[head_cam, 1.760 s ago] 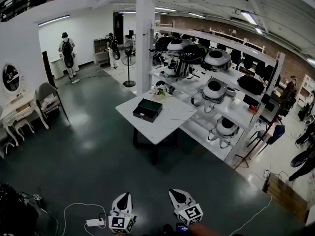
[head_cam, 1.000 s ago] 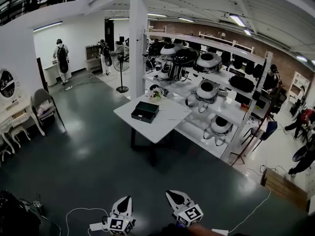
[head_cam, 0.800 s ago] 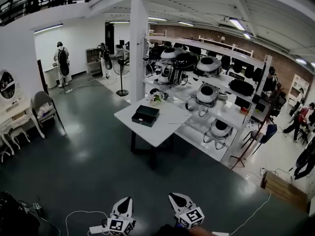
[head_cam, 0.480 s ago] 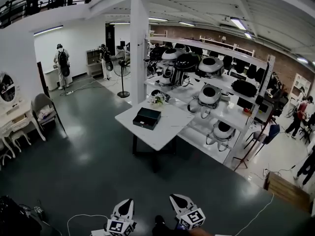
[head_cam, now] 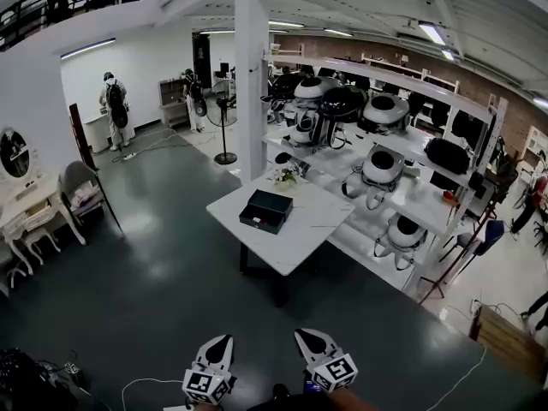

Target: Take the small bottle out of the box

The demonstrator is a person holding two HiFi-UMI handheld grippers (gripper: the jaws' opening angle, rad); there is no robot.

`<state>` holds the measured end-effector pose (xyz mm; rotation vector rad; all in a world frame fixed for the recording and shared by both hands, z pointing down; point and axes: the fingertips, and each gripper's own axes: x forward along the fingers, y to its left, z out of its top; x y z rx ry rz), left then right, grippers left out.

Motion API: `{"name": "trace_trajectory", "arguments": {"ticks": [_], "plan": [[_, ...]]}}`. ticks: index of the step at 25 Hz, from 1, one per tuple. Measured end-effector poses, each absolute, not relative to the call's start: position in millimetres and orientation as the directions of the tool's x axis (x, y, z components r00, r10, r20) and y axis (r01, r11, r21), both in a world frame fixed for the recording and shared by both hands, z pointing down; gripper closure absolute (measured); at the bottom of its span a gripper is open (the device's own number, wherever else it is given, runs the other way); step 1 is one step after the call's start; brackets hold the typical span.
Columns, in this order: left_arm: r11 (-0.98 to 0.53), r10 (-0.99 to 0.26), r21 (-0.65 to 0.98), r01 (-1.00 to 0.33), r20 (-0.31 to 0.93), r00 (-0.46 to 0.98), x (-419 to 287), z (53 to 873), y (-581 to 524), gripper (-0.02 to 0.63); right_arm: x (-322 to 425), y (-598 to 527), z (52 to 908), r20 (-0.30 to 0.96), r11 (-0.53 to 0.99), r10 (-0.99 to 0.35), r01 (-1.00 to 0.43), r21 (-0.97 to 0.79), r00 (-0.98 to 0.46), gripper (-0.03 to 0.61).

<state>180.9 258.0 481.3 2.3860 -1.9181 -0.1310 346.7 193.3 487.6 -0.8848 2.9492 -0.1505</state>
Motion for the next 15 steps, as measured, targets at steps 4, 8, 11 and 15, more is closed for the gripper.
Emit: {"name": "trace_trajectory", "arguments": {"ticks": [4, 8, 11, 15], "plan": [[-0.198, -0.980, 0.112, -0.974, -0.024, 0.197, 163, 473, 213, 0.601, 328, 142, 475, -0.042, 0.855, -0.517, -0.514, -0.065, -0.855, 0.545], [-0.167, -0.986, 0.108, -0.980, -0.028, 0.165, 145, 468, 175, 0.601, 308, 101, 472, -0.058, 0.874, -0.485, -0.481, -0.068, -0.873, 0.545], [-0.147, -0.989, 0.108, -0.983, -0.031, 0.144, 131, 467, 149, 0.601, 293, 78, 472, -0.052, 0.890, -0.455, -0.454, -0.034, -0.889, 0.545], [-0.133, -0.991, 0.123, -0.983, -0.011, 0.133, 120, 471, 131, 0.601, 283, 58, 482, -0.027, 0.896, -0.444, -0.442, -0.046, -0.896, 0.545]]}}
